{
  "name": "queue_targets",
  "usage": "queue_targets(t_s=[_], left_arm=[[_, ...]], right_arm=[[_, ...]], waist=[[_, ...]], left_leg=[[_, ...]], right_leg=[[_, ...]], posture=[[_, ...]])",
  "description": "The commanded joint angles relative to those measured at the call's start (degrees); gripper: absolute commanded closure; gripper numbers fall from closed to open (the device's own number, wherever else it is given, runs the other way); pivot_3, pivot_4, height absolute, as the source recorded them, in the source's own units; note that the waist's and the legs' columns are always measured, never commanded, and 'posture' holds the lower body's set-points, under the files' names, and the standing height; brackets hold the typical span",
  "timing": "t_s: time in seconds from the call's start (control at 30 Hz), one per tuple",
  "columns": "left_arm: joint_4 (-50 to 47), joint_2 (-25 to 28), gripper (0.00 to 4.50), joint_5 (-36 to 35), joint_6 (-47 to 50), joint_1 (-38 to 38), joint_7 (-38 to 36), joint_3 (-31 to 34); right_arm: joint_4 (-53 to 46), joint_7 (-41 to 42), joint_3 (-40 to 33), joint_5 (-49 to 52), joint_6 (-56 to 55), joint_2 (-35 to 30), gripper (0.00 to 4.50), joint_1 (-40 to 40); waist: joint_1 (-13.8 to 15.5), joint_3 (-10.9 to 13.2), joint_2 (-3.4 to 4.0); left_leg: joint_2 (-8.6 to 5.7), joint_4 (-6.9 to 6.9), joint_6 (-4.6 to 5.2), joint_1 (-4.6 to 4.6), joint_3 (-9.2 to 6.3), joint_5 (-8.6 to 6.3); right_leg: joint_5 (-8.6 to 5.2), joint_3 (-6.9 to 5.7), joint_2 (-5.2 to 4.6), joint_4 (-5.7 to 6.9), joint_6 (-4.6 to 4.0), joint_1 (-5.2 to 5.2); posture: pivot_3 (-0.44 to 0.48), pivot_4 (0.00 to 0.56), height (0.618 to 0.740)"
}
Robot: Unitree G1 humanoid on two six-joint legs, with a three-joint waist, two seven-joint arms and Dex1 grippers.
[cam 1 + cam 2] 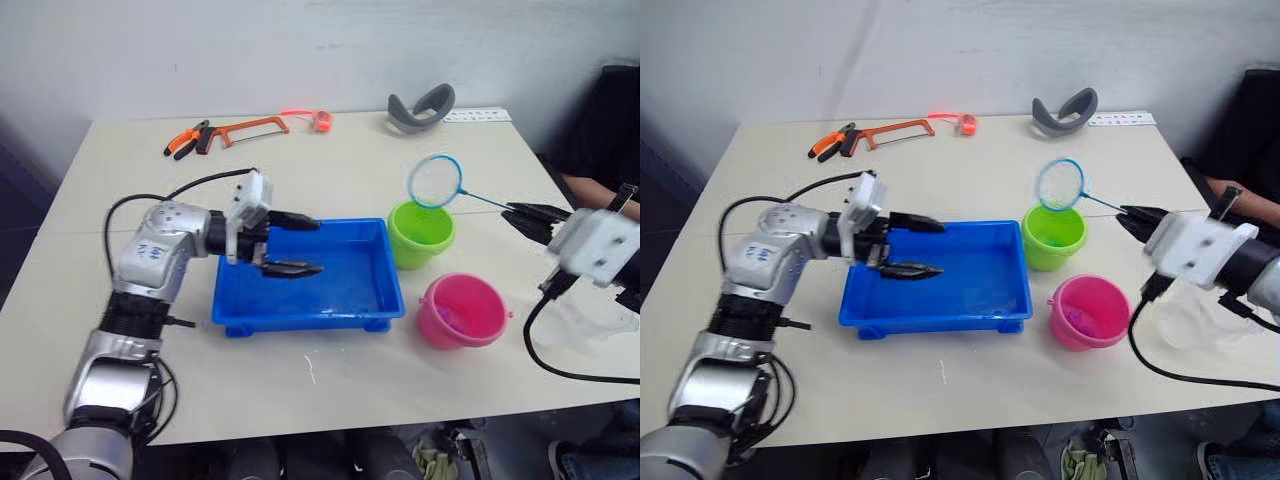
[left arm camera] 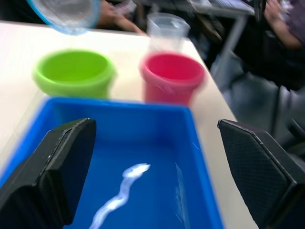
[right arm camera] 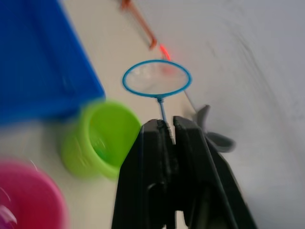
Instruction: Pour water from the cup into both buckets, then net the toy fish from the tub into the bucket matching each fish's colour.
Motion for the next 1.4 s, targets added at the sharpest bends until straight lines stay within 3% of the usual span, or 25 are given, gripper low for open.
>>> queue_targets(t_s=[0.03,0.2,0.47,0.63,0.73,0.83,0.87,0.9,1.07,1.1,1.23,1.3,1.4], left_arm=[[-7.73,5.68,0.05,-4.52,3.98,2.46,-6.82,1.01],[-14.39,13.33,0.05,-6.98,4.85,9.76,-12.61,0.13],[-19.48,24.75,0.05,-4.02,-3.14,20.24,-11.78,2.87],[-21.74,29.39,0.05,-4.67,-5.88,25.80,-10.60,6.31],[-22.63,30.31,0.05,-5.86,-5.28,27.31,-9.18,7.80],[-22.71,30.04,0.00,-5.92,-4.75,28.28,-7.67,8.91],[-22.49,29.91,0.00,-6.10,-4.31,28.59,-7.40,9.22],[-21.72,29.69,0.00,-6.83,-3.08,28.86,-7.01,9.86],[-17.10,27.60,0.00,-10.58,3.94,27.61,-5.29,11.73],[-16.07,27.09,0.00,-10.97,4.82,27.34,-4.86,11.98],[-9.27,24.32,0.00,-14.45,12.06,24.82,-1.09,15.19],[-4.35,23.51,0.00,-13.80,12.02,23.50,0.08,16.49],[1.74,22.72,0.00,-11.39,10.36,21.14,1.75,17.06]], right_arm=[[-7.98,-0.02,-4.04,20.97,11.34,0.24,4.50,1.43],[-14.26,5.49,4.05,26.77,16.57,1.15,4.50,3.36],[-10.13,13.84,26.93,0.23,7.38,8.17,4.50,2.40],[-1.59,15.05,36.74,-17.67,-3.83,12.50,4.50,1.71],[4.12,12.99,38.91,-22.87,-7.01,16.66,4.50,0.38],[7.98,11.82,39.89,-27.19,-8.68,18.94,3.37,-0.60],[8.59,12.56,40.32,-28.38,-9.87,18.73,2.71,-0.46],[8.46,12.57,39.97,-29.50,-10.69,18.10,2.55,0.29],[0.37,13.06,30.78,-23.66,-6.13,14.27,0.29,5.59],[-2.26,13.32,27.23,-20.52,-3.98,13.23,0.07,7.32],[-11.05,14.14,6.26,-2.15,7.84,10.45,0.07,17.17],[-11.02,14.24,-6.22,6.86,13.29,10.32,0.07,21.03],[-7.50,15.89,-21.16,11.34,18.81,9.94,0.07,24.76]], waist=[[0.15,0.00,0.00],[0.26,0.00,0.00],[0.29,-0.04,-0.08],[0.25,-0.05,-0.10],[0.31,-0.04,-0.09],[0.26,-0.03,-0.07],[0.26,-0.03,-0.07],[0.26,-0.03,-0.07],[0.39,-0.02,-0.05],[0.37,-0.01,-0.04],[0.41,-0.02,-0.05],[0.40,-0.06,-0.12],[0.43,-0.07,-0.13]], left_leg=[[0.00,0.01,0.00,0.00,-0.04,0.00],[-0.13,-0.01,0.12,0.05,-0.21,-0.06],[-0.30,-0.05,0.34,-0.02,-0.49,-0.19],[-0.30,-0.06,0.34,0.00,-0.45,-0.20],[-0.32,-0.05,0.33,0.01,-0.40,-0.19],[-0.32,-0.02,0.31,0.03,-0.37,-0.18],[-0.33,-0.02,0.30,0.05,-0.33,-0.18],[-0.33,-0.03,0.30,0.05,-0.33,-0.18],[-0.32,-0.07,0.29,0.05,-0.36,-0.18],[-0.31,-0.06,0.29,0.06,-0.36,-0.18],[-0.30,-0.07,0.29,0.10,-0.40,-0.19],[-0.25,-0.06,0.28,0.14,-0.49,-0.19],[-0.25,-0.10,0.41,0.19,-0.65,-0.27]], right_leg=[[0.00,-0.04,0.00,0.00,-0.01,0.01],[0.00,-0.14,-0.07,-0.32,0.00,0.28],[0.00,-0.39,-0.19,-0.70,0.00,0.47],[-0.01,-0.51,-0.17,-0.70,-0.01,0.46],[-0.01,-0.51,-0.14,-0.68,-0.02,0.45],[-0.01,-0.49,-0.14,-0.61,-0.02,0.44],[-0.01,-0.47,-0.14,-0.59,-0.02,0.44],[-0.01,-0.48,-0.14,-0.60,-0.02,0.44],[-0.03,-0.51,-0.13,-0.60,-0.04,0.42],[-0.02,-0.49,-0.13,-0.58,-0.04,0.43],[-0.02,-0.50,-0.13,-0.55,-0.03,0.49],[-0.02,-0.56,-0.10,-0.59,-0.03,0.57],[-0.02,-0.59,-0.10,-0.65,-0.03,0.74]], posture=[[0.000,0.150,0.740],[0.000,0.150,0.740],[0.000,0.150,0.740],[0.000,0.150,0.740],[0.000,0.150,0.740],[0.000,0.150,0.740],[0.000,0.150,0.740],[0.000,0.150,0.740],[0.000,0.150,0.740],[0.000,0.150,0.740],[0.000,0.150,0.740],[0.000,0.150,0.740],[0.000,0.150,0.740]])
